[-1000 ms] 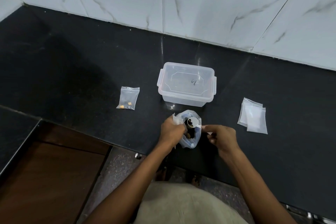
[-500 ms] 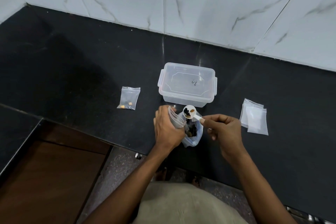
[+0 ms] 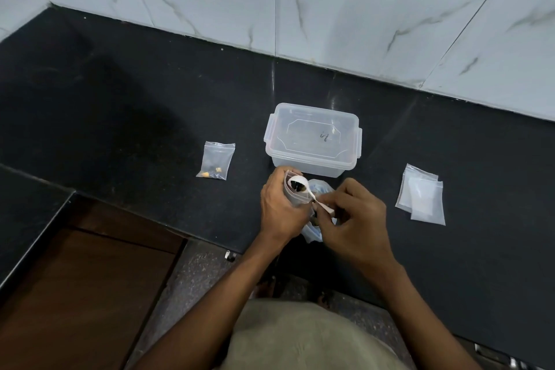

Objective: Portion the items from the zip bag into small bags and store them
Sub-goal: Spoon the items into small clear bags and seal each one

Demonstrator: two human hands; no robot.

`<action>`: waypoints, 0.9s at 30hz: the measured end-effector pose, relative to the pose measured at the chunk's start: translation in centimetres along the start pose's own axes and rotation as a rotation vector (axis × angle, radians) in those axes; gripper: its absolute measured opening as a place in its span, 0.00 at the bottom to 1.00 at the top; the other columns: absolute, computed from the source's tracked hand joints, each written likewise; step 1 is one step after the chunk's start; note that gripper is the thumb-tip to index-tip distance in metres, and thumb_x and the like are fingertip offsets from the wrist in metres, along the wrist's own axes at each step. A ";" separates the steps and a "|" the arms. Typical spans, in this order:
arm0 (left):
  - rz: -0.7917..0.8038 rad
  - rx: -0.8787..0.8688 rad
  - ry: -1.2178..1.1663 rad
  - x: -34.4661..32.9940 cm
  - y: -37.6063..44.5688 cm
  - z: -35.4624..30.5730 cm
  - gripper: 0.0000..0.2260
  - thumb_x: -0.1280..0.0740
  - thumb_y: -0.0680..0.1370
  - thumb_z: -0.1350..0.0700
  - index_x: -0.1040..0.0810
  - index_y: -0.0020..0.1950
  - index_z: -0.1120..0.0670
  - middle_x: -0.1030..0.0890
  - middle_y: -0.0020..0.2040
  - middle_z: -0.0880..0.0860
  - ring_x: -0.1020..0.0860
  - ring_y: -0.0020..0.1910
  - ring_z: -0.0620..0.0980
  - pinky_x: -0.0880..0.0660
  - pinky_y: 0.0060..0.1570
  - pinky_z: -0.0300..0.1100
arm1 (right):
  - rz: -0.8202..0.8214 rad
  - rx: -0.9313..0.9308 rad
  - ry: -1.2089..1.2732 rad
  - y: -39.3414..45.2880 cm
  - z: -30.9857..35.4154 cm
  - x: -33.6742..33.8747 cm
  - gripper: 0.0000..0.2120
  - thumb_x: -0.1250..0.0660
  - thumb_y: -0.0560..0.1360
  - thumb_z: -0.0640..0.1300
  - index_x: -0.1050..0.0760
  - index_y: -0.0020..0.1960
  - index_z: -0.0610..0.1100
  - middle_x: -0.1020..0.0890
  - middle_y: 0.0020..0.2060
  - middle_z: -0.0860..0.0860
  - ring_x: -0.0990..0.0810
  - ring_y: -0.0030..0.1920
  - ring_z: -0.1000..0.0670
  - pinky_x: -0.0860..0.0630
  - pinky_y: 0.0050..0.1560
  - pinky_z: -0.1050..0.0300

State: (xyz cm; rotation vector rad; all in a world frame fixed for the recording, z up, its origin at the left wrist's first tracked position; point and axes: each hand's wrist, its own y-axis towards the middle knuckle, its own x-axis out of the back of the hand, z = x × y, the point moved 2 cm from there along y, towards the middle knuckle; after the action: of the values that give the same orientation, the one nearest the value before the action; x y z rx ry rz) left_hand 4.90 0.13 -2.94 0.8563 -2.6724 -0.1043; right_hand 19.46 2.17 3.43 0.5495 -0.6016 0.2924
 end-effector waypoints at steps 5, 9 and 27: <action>0.031 -0.002 -0.082 -0.1 0.0 -0.7 0.19 0.20 0.65 0.61 0.26 0.49 0.54 0.21 0.41 0.49 0.24 0.37 0.42 0.23 0.37 0.41 | -0.021 0.237 -0.265 -0.6 0.5 -0.1 0.02 0.24 0.71 0.34 0.16 0.42 0.38 0.25 0.34 0.47 0.28 0.34 0.50 0.30 0.29 0.55; -0.017 -0.007 -0.063 -0.2 0.3 -0.4 0.18 0.22 0.66 0.65 0.27 0.48 0.55 0.21 0.39 0.52 0.23 0.36 0.50 0.22 0.36 0.50 | -0.100 0.275 -0.310 -0.3 0.7 0.5 0.03 0.26 0.72 0.33 0.17 0.40 0.37 0.27 0.32 0.46 0.31 0.33 0.50 0.35 0.28 0.57; 0.055 -0.036 -0.133 -0.1 0.5 -1.1 0.18 0.21 0.65 0.60 0.26 0.48 0.56 0.22 0.39 0.51 0.25 0.36 0.46 0.25 0.36 0.43 | -0.045 0.075 -0.080 0.1 -0.5 0.1 0.04 0.22 0.70 0.36 0.14 0.44 0.40 0.23 0.35 0.50 0.27 0.32 0.53 0.27 0.29 0.55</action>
State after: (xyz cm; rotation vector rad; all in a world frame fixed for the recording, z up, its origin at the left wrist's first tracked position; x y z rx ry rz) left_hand 5.08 0.68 -1.85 0.7903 -2.8054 -0.2020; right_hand 19.72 2.53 3.21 0.6484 -0.6568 0.2521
